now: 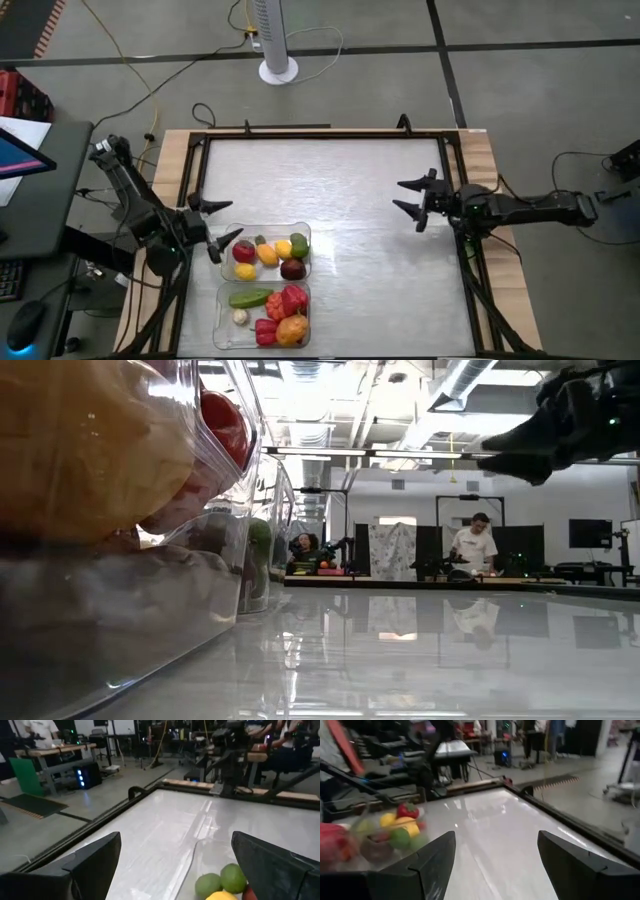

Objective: Sort produce into baskets
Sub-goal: Return to Home Position

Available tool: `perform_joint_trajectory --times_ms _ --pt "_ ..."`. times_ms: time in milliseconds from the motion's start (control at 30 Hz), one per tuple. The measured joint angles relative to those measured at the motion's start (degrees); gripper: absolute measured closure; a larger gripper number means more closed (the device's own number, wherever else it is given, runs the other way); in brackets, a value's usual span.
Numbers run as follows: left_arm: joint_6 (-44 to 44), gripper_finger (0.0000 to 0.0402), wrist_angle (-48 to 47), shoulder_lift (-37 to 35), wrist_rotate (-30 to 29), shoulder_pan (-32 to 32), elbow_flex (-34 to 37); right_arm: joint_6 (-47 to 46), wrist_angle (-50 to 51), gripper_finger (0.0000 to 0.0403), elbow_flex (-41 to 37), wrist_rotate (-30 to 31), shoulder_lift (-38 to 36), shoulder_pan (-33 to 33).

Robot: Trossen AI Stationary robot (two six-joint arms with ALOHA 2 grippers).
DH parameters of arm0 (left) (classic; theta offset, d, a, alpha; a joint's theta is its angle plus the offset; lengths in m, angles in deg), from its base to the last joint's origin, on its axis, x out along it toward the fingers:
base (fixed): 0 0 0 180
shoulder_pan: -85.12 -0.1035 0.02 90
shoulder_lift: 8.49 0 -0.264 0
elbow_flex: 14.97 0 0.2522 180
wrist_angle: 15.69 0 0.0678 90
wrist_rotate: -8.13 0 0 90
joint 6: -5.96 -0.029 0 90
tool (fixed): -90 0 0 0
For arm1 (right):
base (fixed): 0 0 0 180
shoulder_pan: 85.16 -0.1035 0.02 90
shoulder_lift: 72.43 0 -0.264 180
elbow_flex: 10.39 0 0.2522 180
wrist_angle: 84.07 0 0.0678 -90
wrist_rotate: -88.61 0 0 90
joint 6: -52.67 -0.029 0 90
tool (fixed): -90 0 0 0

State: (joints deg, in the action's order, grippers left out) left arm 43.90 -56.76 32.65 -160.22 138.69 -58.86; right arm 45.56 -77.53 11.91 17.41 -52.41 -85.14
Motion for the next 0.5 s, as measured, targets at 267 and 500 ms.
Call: perform_joint_trajectory --times_ms 267,500 --pt "-6.3 0.0033 -1.6 -10.4 5.2 -3.5 1.4 4.0 7.4 0.0099 0.0 -3.7 -12.8 1.4" --pt "-14.7 0.0033 4.7 -16.2 10.1 -7.1 4.2 5.1 11.5 0.0107 0.0 -3.8 -19.9 3.5"
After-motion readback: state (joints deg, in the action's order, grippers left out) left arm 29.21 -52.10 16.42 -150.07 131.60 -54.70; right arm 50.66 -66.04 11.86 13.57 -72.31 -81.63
